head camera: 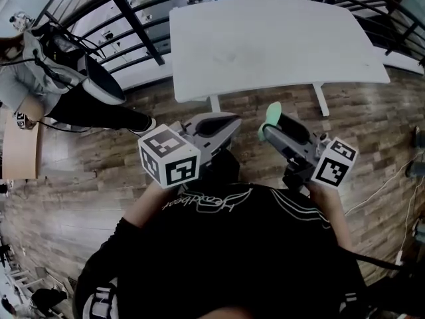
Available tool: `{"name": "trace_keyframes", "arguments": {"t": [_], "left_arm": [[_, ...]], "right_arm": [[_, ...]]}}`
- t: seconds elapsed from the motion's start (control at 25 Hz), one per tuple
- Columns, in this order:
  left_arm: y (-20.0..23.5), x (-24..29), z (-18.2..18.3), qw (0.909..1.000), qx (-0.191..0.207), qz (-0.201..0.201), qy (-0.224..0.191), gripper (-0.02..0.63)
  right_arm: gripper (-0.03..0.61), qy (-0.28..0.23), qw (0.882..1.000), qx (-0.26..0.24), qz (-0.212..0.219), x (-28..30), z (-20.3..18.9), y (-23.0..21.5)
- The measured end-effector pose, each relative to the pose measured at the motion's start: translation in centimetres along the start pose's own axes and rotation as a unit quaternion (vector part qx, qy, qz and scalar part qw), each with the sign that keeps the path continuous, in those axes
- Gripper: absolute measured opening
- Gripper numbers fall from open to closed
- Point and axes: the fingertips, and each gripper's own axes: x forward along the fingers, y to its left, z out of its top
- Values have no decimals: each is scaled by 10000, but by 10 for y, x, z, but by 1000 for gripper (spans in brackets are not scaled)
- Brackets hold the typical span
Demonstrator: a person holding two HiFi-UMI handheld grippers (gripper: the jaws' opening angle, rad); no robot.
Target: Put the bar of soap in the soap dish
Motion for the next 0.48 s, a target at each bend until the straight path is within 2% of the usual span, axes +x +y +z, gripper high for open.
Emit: {"name": "trace_keyframes", "arguments": {"t": [0.24, 0.48], "left_arm": [[30, 4, -2, 9999, -135, 69, 22, 8], [105, 20, 8, 9993, -325, 62, 185, 8]], "right_arm": [[225, 118, 9999, 30, -10, 21, -1, -18], [225, 270, 9991, 312, -78, 79, 10, -71]]}}
